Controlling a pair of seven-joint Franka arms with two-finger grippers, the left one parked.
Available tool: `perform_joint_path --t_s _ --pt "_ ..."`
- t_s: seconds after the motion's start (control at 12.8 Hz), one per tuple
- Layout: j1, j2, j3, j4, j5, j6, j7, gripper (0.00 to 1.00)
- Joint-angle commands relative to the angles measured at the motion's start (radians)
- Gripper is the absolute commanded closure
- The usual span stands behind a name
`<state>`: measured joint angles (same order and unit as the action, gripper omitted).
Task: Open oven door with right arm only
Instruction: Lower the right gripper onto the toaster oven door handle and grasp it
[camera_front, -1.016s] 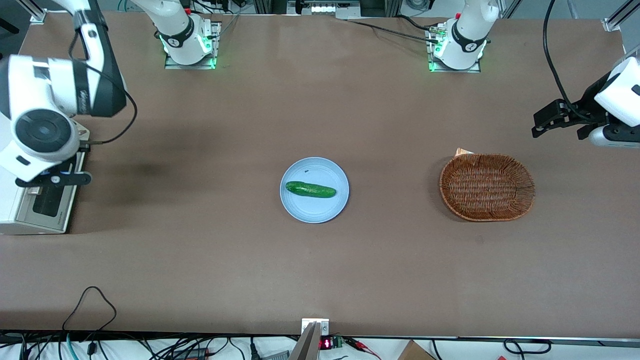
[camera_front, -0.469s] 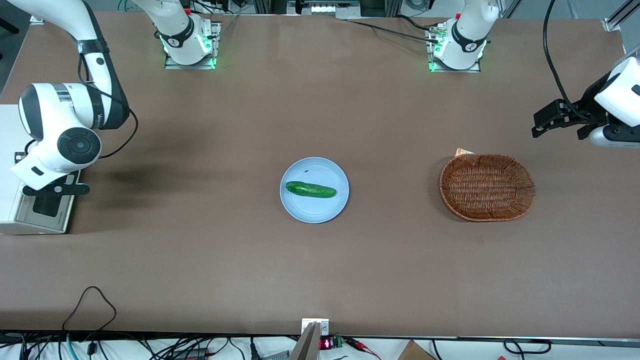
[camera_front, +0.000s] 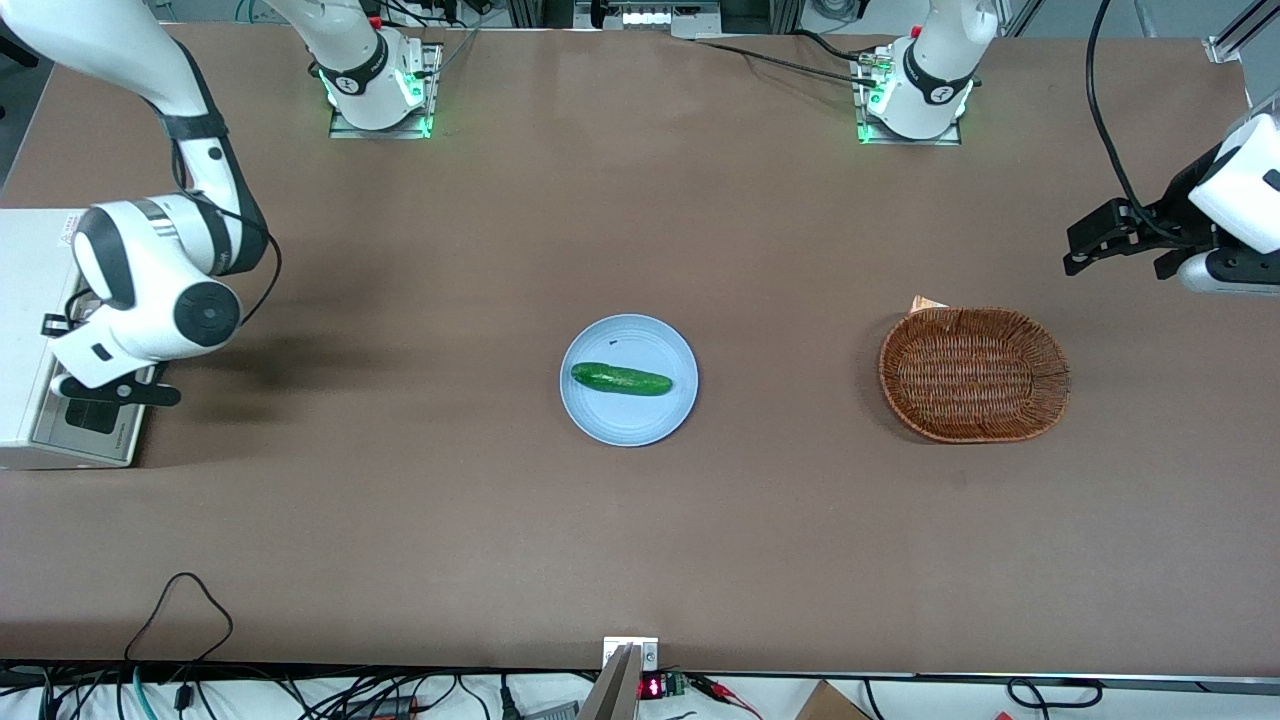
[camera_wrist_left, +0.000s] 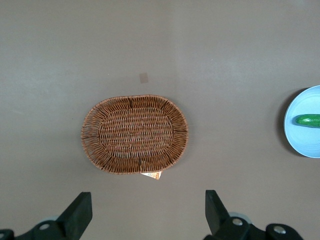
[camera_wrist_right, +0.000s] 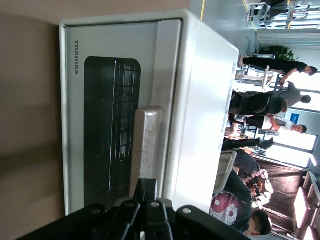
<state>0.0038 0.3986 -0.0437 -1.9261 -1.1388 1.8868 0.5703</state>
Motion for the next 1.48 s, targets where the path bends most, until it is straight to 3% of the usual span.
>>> perform_joint_path --t_s 0.0,1.41 --pt "-0.024 -0.007 0.007 -0.014 -0.054 0.024 0.028 0.98" --pt "-0.027 0.013 0.013 -0.014 -0.056 0.021 0.088 0.98"
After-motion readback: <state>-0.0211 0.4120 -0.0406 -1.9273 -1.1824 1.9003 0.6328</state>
